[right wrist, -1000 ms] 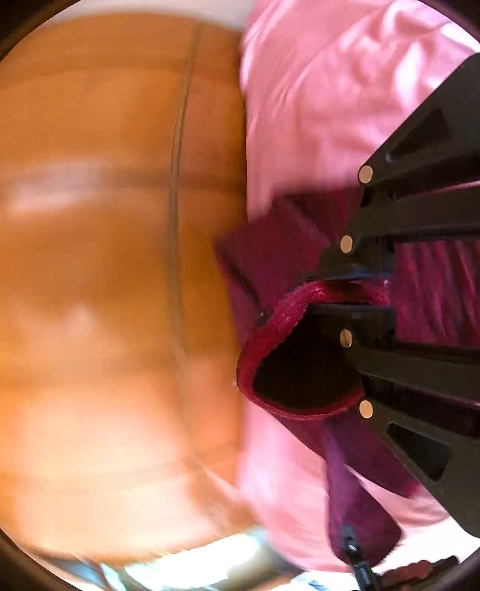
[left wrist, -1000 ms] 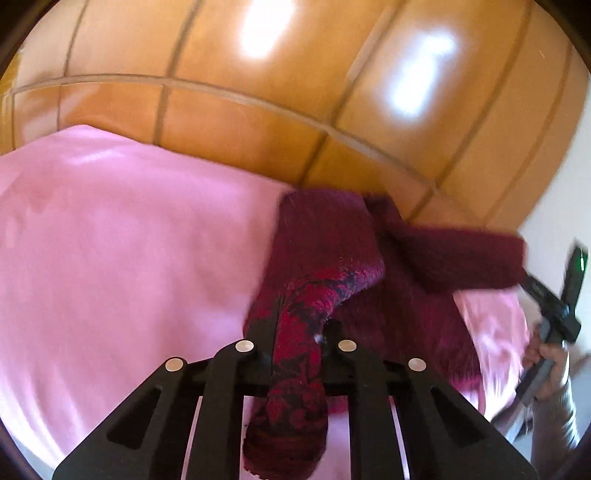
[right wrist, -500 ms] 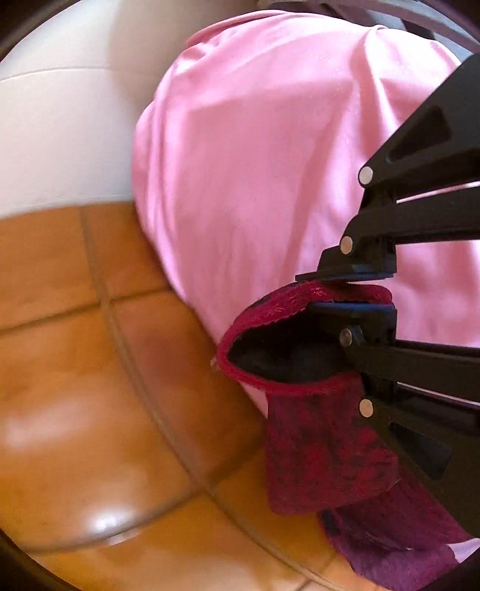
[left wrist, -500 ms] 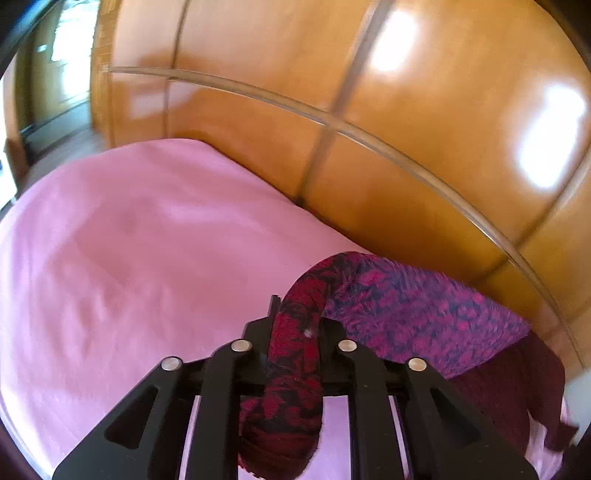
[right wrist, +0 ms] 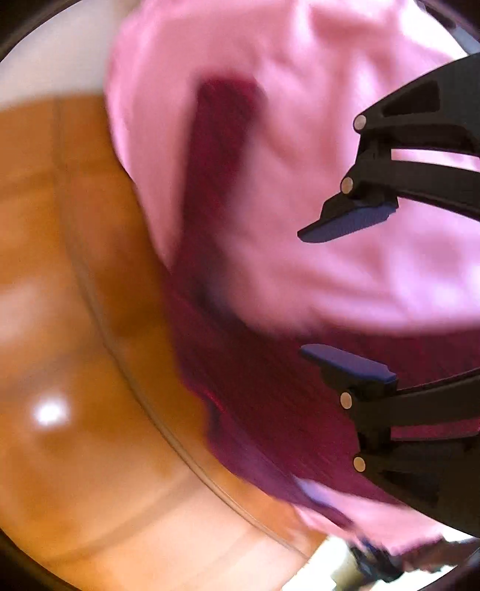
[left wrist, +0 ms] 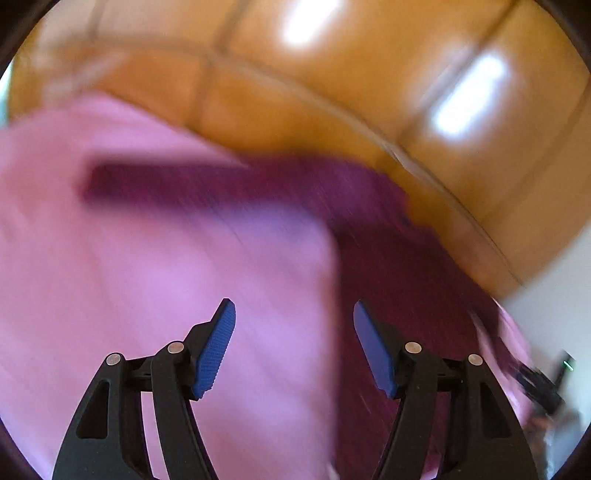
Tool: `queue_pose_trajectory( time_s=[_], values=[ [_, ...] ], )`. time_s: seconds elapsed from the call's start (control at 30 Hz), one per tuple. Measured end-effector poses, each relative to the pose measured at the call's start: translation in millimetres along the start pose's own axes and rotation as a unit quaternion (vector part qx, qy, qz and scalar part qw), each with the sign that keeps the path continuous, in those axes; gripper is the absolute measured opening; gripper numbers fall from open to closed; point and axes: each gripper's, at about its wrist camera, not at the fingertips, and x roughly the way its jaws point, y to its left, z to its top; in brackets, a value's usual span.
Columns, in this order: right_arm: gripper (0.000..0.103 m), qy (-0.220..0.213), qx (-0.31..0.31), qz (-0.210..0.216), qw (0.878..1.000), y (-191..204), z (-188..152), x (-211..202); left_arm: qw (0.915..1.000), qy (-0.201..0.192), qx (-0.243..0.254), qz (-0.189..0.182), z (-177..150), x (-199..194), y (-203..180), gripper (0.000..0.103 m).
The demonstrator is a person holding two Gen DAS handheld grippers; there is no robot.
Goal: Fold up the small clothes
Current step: 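Grasp the red floral top's hem with both grippers and lift it to unfold, then lay the red floral top flat on the bed and open both grippers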
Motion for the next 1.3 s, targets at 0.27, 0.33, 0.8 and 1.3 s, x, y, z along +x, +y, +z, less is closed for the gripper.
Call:
queue_pose_trajectory(
  time_s=[0.27,0.33,0.8,1.3],
  values=[
    [0.042,0.1,-0.036,0.03,0.994,38.0,-63.2,31.5,0.9867,0.096,-0.063,-0.115,-78.8,35.0,-15.5,0.062],
    [0.038,0.111,-0.027,0.032,0.993,33.7,-65.5,31.0,0.9841,0.106,-0.062,-0.128,-77.9,36.8,-22.1,0.041],
    [0.011,0.042,-0.117,0.072,0.99,68.9,-63.0,-80.3,0.9913,0.053,0.048,-0.11,-74.2,-56.5,-51.2,0.01],
    [0.065,0.081,-0.159,-0.026,0.984,64.6,-119.6,-61.2,0.9977,0.057,-0.02,-0.029,-110.7,-47.5,-4.5,0.041]
  ],
)
